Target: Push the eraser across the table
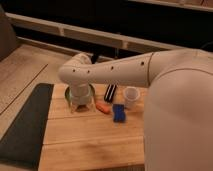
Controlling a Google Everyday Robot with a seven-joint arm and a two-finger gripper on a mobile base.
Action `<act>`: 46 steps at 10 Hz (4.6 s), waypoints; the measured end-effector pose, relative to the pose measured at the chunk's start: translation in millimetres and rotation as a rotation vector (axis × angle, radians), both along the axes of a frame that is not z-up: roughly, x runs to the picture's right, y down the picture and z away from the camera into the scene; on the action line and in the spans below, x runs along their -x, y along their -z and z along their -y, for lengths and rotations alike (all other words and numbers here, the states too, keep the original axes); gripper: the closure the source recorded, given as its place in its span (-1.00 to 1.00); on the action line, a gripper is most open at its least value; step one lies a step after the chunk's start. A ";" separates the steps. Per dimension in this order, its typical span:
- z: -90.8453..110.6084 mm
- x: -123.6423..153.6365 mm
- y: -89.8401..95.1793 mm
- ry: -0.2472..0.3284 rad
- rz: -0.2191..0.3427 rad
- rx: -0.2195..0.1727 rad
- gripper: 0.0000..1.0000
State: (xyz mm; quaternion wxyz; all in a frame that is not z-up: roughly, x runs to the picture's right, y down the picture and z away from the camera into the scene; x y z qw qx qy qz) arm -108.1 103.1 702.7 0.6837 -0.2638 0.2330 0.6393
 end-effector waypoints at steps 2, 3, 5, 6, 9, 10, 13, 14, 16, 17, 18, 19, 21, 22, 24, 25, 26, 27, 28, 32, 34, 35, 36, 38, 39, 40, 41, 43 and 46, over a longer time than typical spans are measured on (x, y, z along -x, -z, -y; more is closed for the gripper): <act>0.0 0.0 0.0 0.000 0.000 0.000 -0.30; 0.0 0.0 0.0 0.000 0.000 0.000 -0.30; 0.1 0.0 -0.1 0.000 0.000 0.000 -0.30; 2.3 -1.0 -2.8 -0.001 -0.001 -0.006 -0.30; 24.4 -30.7 -26.7 -0.010 -0.013 -0.063 -0.30; 34.1 -51.3 -39.0 -0.030 -0.022 -0.088 -0.30; 68.0 -99.0 -69.1 -0.069 -0.002 -0.189 -0.30; 81.4 -109.7 -77.9 -0.069 0.021 -0.230 -0.30; 110.8 -125.1 -93.3 -0.059 0.070 -0.305 -0.30; 123.2 -125.7 -99.7 -0.056 0.095 -0.324 -0.30; 131.7 -123.8 -104.4 -0.056 0.113 -0.330 -0.30; 141.4 -119.3 -111.3 -0.056 0.136 -0.329 -0.30; 155.1 -109.8 -125.5 -0.049 0.168 -0.315 -0.30; 159.9 -105.7 -135.5 -0.039 0.173 -0.302 -0.30; 162.5 -106.5 -151.7 -0.038 0.163 -0.284 -0.09; 162.1 -107.8 -158.5 -0.041 0.159 -0.277 0.07; 159.4 -107.0 -167.7 -0.055 0.163 -0.265 0.31; 156.4 -104.4 -174.5 -0.072 0.172 -0.256 0.52; 154.7 -102.2 -179.2 -0.084 0.181 -0.252 0.68; 147.7 -96.0 -203.3 -0.123 0.198 -0.249 1.00; 142.2 -95.3 -216.3 -0.134 0.189 -0.242 1.00; 138.2 -94.7 -222.4 -0.139 0.184 -0.234 1.00; 130.9 -94.5 -231.4 -0.147 0.178 -0.215 1.00; 120.4 -94.2 -242.4 -0.156 0.165 -0.188 1.00; 114.7 -94.1 -248.1 -0.160 0.155 -0.172 1.00; 108.8 -94.7 -253.5 -0.163 0.145 -0.156 1.00; 104.9 -94.1 -257.7 -0.168 0.139 -0.143 1.00; 99.6 -92.6 -265.2 -0.173 0.126 -0.124 1.00; 96.1 -95.5 -274.9 -0.183 0.103 -0.106 1.00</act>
